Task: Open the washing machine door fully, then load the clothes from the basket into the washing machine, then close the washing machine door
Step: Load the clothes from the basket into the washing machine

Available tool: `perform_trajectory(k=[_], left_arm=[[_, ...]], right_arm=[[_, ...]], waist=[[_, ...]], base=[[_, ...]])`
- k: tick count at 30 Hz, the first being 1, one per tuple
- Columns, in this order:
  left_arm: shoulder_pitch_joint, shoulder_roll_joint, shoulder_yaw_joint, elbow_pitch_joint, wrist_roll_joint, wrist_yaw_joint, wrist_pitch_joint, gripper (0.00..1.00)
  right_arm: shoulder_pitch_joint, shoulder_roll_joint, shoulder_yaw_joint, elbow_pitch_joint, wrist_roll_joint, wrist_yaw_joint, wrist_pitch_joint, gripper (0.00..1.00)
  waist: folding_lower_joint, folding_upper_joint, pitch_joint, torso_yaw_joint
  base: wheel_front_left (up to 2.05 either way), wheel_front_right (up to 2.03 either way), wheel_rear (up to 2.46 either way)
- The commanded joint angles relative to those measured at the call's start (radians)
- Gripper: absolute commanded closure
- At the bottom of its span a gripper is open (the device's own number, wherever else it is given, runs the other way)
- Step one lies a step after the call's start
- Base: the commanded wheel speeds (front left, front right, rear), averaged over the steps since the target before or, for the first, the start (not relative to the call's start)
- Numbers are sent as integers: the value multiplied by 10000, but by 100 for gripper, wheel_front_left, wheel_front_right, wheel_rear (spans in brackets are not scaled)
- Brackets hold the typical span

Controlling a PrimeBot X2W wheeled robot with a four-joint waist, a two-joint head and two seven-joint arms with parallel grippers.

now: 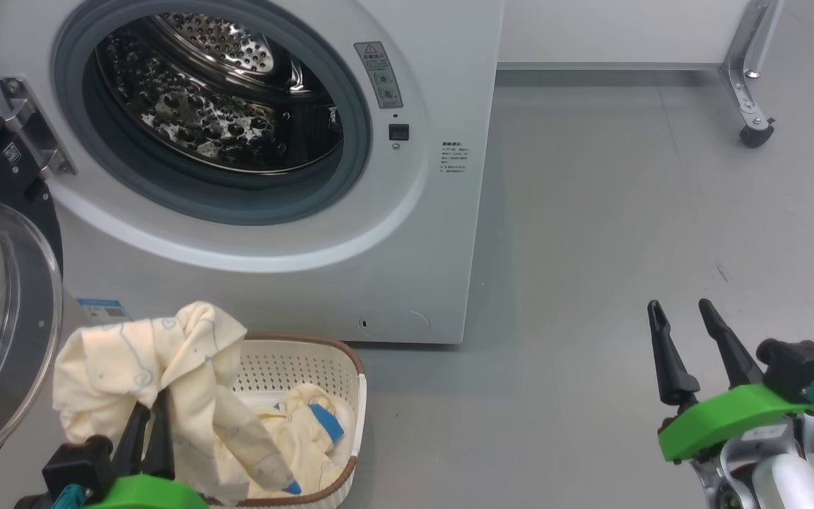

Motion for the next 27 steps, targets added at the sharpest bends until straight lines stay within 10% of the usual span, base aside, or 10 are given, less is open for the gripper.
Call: perform_trajectory(k=[1,27], left_arm=[[-341,104,469,-429,134,-37,-143,100],[-2628,380,1096,-433,640,-811,-143,100]], right_arm=[[-290,-17,162,-390,59,104,42,0],[-912,-139,457,-793,39,104,189,0]], waist=[[1,-1,-8,8],[1,-1,2100,-539]], base=[[0,0,0],[0,0,0]])
